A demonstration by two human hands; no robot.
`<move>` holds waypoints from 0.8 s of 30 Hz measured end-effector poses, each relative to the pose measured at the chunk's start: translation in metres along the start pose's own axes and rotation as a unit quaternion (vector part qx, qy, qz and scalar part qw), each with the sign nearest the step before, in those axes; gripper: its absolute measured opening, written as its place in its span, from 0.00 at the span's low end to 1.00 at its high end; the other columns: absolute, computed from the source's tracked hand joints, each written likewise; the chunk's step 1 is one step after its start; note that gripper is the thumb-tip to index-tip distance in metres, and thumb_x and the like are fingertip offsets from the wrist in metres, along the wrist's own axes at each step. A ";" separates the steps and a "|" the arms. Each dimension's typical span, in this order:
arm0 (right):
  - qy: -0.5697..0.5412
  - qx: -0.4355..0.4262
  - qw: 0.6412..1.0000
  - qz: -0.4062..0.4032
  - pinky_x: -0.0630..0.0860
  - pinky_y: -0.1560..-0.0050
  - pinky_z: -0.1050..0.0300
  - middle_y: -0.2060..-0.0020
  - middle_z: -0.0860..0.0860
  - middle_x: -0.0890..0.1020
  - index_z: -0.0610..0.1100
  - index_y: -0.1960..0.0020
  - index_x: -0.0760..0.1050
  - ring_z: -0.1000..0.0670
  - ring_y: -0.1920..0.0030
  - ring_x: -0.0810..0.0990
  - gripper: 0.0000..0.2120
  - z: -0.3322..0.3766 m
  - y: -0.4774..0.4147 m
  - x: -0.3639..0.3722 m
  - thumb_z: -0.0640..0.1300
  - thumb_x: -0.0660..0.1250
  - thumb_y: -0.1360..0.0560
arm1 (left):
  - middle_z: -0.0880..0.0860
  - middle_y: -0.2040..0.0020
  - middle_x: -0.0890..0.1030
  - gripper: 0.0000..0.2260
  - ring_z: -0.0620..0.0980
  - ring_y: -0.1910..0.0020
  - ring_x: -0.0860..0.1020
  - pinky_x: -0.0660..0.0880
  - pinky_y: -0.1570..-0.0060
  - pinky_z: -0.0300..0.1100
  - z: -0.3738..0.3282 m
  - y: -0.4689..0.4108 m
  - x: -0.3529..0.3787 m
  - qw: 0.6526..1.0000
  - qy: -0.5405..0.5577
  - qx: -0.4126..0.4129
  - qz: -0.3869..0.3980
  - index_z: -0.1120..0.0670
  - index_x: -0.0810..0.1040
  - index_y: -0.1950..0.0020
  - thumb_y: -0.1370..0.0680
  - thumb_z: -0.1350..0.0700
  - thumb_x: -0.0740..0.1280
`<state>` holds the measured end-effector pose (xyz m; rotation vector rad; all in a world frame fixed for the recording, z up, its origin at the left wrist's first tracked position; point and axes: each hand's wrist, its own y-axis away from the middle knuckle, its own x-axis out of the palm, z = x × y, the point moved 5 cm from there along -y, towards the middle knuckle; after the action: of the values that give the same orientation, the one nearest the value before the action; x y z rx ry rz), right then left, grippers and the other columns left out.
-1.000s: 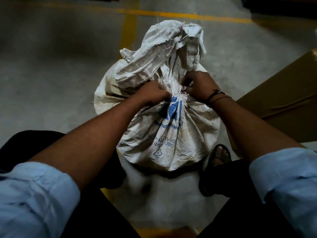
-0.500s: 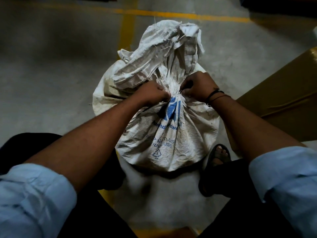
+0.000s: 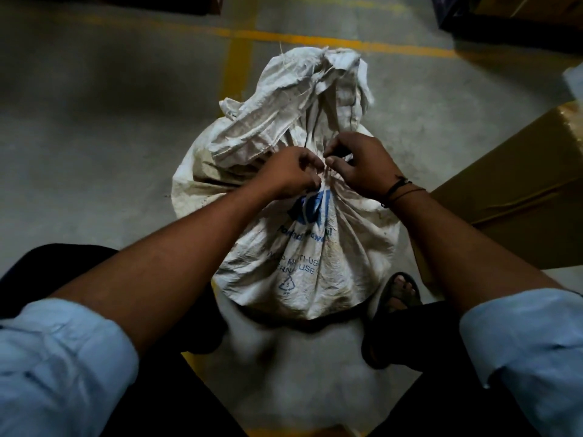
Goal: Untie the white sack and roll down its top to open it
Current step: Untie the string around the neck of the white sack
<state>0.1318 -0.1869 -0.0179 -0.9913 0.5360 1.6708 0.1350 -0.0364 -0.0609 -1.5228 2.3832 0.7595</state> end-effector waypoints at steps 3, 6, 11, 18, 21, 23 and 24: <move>-0.059 0.011 0.998 -0.008 0.71 0.59 0.74 0.59 0.51 0.84 0.44 0.53 0.81 0.59 0.62 0.80 0.03 0.006 0.000 0.000 0.43 0.71 0.26 | 0.51 0.60 0.85 0.13 0.51 0.57 0.85 0.82 0.51 0.50 -0.001 0.000 0.003 0.999 -0.031 0.019 0.006 0.49 0.81 0.55 0.35 0.53 0.80; -0.120 0.028 0.992 -0.010 0.78 0.57 0.64 0.59 0.52 0.86 0.45 0.52 0.84 0.57 0.60 0.83 0.05 0.010 0.000 0.002 0.44 0.72 0.27 | 0.55 0.60 0.84 0.08 0.54 0.58 0.83 0.76 0.60 0.47 -0.003 0.002 -0.001 0.995 -0.071 0.041 -0.056 0.55 0.84 0.53 0.28 0.52 0.76; -0.171 0.059 0.982 -0.053 0.81 0.48 0.52 0.54 0.49 0.85 0.41 0.45 0.82 0.52 0.53 0.84 0.11 0.010 0.000 0.010 0.37 0.64 0.24 | 0.56 0.61 0.85 0.09 0.47 0.66 0.80 0.75 0.61 0.42 0.001 -0.002 -0.004 0.997 -0.033 0.005 -0.070 0.57 0.86 0.52 0.23 0.52 0.73; -0.190 0.264 0.942 -0.085 0.81 0.50 0.45 0.56 0.45 0.85 0.47 0.55 0.82 0.44 0.51 0.84 0.16 -0.025 0.003 0.017 0.34 0.62 0.38 | 0.49 0.69 0.83 0.02 0.37 0.75 0.75 0.73 0.66 0.36 0.010 -0.010 0.000 0.997 0.046 -0.003 -0.056 0.56 0.87 0.56 0.26 0.59 0.76; -0.060 0.266 0.960 -0.060 0.75 0.45 0.56 0.51 0.45 0.85 0.42 0.51 0.83 0.45 0.47 0.82 0.12 -0.026 0.003 0.011 0.35 0.67 0.32 | 0.50 0.66 0.84 0.02 0.35 0.75 0.75 0.72 0.63 0.37 0.015 -0.014 0.001 0.997 0.061 -0.012 -0.047 0.56 0.87 0.55 0.27 0.61 0.76; 0.009 0.259 0.966 -0.002 0.75 0.45 0.55 0.49 0.43 0.84 0.40 0.49 0.83 0.43 0.46 0.81 0.10 -0.025 0.002 0.015 0.38 0.68 0.29 | 0.51 0.66 0.84 0.02 0.36 0.75 0.75 0.72 0.62 0.37 0.015 -0.015 0.001 0.997 0.069 -0.013 -0.044 0.56 0.87 0.56 0.27 0.62 0.76; 0.033 0.257 0.966 0.020 0.76 0.46 0.54 0.49 0.42 0.84 0.40 0.49 0.83 0.41 0.46 0.80 0.10 -0.026 0.002 0.017 0.40 0.68 0.28 | 0.51 0.66 0.84 0.02 0.36 0.75 0.75 0.72 0.62 0.37 0.015 -0.014 0.001 0.997 0.069 -0.011 -0.044 0.56 0.87 0.56 0.27 0.62 0.76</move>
<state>0.1376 -0.1982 -0.0463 -0.6549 0.9810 1.4277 0.1459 -0.0344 -0.0782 -1.7307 2.3911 0.6839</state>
